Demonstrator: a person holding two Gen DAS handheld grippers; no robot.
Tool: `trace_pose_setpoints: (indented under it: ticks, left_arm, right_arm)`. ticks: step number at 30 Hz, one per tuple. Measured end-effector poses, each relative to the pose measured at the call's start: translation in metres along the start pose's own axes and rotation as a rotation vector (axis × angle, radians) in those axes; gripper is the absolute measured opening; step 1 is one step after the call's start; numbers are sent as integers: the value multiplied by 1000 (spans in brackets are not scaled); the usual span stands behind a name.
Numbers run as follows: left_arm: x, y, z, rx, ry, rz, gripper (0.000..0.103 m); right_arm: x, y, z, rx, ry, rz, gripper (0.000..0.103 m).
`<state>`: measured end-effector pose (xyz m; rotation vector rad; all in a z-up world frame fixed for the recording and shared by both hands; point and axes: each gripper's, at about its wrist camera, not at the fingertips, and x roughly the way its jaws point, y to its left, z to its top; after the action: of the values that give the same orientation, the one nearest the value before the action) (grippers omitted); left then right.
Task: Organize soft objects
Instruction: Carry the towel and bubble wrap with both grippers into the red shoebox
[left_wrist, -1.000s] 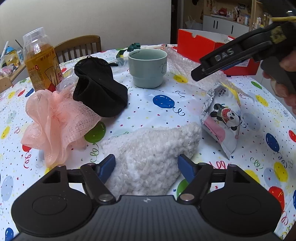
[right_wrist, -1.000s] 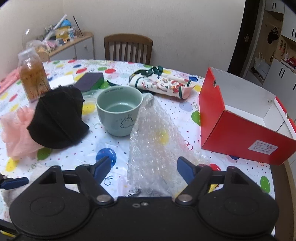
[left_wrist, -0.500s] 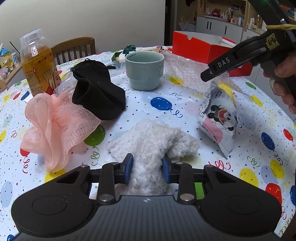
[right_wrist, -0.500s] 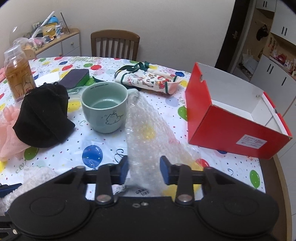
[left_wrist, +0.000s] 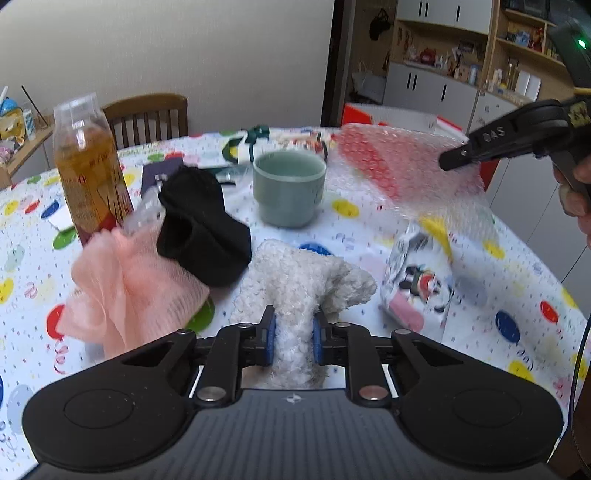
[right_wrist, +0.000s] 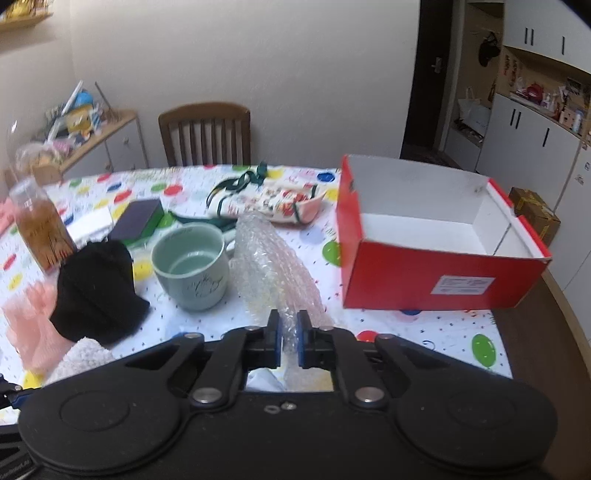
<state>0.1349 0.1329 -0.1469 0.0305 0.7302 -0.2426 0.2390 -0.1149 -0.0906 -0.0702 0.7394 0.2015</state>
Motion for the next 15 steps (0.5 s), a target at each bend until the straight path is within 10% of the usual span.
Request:
trace_pose_setpoints:
  ticks: [15]
  left_arm:
    - [-33,0,73,-13,-105,-49,18]
  right_arm:
    - [-78,-52,35,150,-124,34,6]
